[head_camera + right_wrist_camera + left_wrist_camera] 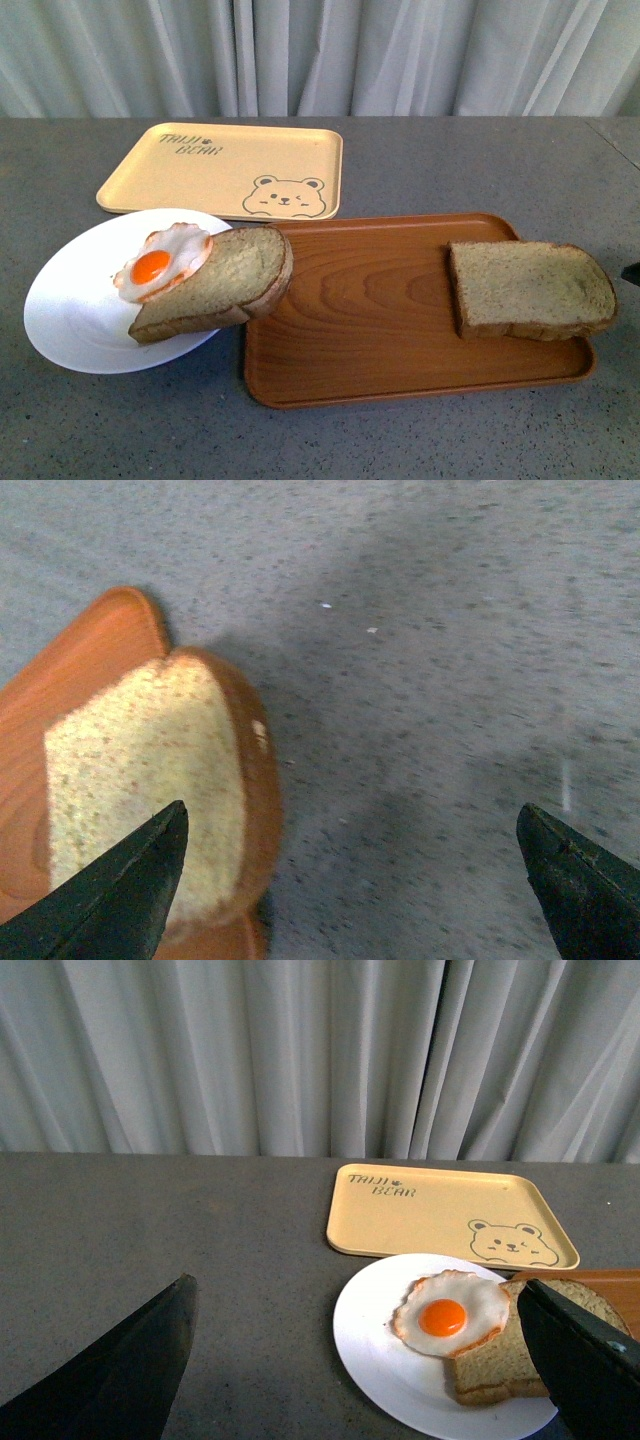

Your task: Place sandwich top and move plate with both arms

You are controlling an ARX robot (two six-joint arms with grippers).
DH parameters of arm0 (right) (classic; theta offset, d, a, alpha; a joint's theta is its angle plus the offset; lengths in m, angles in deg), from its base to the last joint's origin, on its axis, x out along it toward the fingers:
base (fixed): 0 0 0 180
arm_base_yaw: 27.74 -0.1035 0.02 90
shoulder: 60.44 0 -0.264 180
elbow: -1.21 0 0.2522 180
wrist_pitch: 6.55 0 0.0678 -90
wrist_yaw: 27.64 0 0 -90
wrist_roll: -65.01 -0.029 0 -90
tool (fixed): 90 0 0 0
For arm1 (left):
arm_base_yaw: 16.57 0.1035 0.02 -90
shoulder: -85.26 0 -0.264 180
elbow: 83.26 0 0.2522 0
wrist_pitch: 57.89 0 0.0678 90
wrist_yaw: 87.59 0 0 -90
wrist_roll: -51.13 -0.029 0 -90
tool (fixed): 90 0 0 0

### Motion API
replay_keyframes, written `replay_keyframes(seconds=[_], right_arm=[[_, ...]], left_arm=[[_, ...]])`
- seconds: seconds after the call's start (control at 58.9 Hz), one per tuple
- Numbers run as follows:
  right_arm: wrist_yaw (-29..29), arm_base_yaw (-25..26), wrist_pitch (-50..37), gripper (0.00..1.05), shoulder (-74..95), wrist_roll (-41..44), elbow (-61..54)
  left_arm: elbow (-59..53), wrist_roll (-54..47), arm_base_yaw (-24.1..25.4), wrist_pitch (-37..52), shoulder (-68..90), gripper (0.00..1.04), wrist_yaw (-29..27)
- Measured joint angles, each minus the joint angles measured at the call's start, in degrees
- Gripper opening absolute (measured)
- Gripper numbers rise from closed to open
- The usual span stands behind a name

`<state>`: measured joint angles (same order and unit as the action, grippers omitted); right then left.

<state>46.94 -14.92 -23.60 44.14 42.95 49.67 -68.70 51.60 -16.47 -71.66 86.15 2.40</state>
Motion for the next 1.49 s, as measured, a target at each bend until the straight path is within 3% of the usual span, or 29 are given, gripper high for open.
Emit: replay_keyframes(seconds=[0.289, 0.713, 0.883, 1.07, 1.495], right_arm=[[1.4, -5.8, -1.1, 0.94, 7.5, -4.6, 5.3], [1.9, -7.8, -1.3, 0.25, 5.9, -5.8, 5.4], [0.2, -9.3, 0.2, 0.03, -2.1, -7.5, 4.9], [0.2, -20.5, 0.9, 0.03, -7.8, -13.6, 11.4], [3.7, -43.5, 2.1, 0.03, 10.6, -19.5, 32.9]], left_arm=[[0.0, 0.0, 0.0, 0.0, 0.0, 0.96, 0.0], [0.0, 0.0, 0.0, 0.0, 0.0, 0.96, 0.0], [0.0, 0.0, 0.0, 0.0, 0.0, 0.96, 0.0], [0.0, 0.0, 0.0, 0.0, 0.0, 0.96, 0.0], [0.0, 0.0, 0.0, 0.0, 0.0, 0.96, 0.0]])
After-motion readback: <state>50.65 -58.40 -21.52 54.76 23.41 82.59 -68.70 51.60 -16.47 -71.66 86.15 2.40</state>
